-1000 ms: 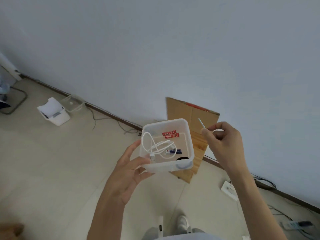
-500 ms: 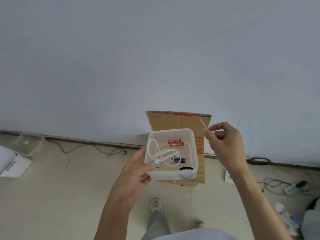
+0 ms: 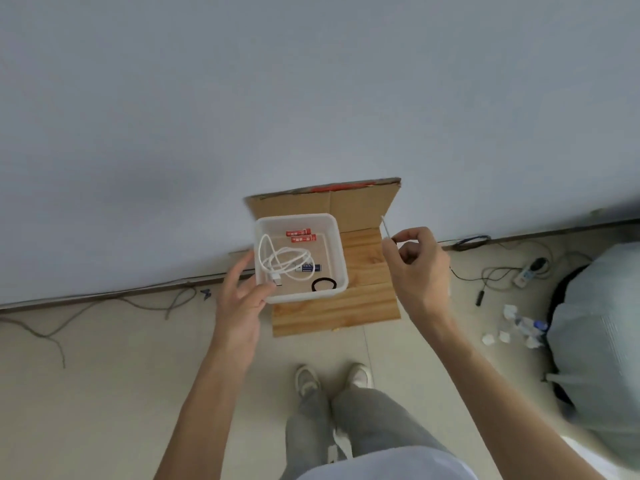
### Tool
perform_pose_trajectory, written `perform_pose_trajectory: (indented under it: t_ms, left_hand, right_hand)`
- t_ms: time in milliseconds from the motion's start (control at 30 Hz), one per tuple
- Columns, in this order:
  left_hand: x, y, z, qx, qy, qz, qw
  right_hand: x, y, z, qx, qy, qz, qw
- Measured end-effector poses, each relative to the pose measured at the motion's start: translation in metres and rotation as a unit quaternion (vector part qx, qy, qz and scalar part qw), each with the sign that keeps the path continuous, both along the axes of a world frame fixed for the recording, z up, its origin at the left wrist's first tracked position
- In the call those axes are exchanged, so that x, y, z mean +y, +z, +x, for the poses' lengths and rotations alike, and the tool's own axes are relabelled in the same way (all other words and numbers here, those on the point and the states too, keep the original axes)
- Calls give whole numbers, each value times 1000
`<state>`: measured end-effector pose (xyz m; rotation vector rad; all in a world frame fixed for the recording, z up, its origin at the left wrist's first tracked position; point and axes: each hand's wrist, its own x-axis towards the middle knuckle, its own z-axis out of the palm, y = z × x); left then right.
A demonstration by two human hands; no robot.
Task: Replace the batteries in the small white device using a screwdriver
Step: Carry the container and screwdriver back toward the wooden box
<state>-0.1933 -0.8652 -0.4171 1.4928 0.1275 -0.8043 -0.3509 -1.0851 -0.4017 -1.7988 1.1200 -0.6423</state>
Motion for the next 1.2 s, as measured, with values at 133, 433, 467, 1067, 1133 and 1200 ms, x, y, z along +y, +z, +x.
perform_pose_trajectory:
  t_ms: [133,433,467,1067,1133,1200]
  left_hand:
    - [-15,-57,9,21,8,0,1000]
    - [-29,-215,21,71,29,12,997]
    - [-31,-234,22,69,29,11,997]
    - [-49,-408,31,3,32,19,999]
    - [-49,-413,30,-4,27,20,999]
    - [-47,-417,31,-10,16,28,999]
  right_hand:
    - [-5,-68,14,37,-10,-7,999]
    - [-19,-255,16,138,-19,2,990]
    - [-21,-276,15,145,-18,2,989]
    - [-39,-469,47,240,16,-59,969]
    - [-42,-475,47,259,20,-65,964]
    - [-43,-482,44,273,29,-81,958]
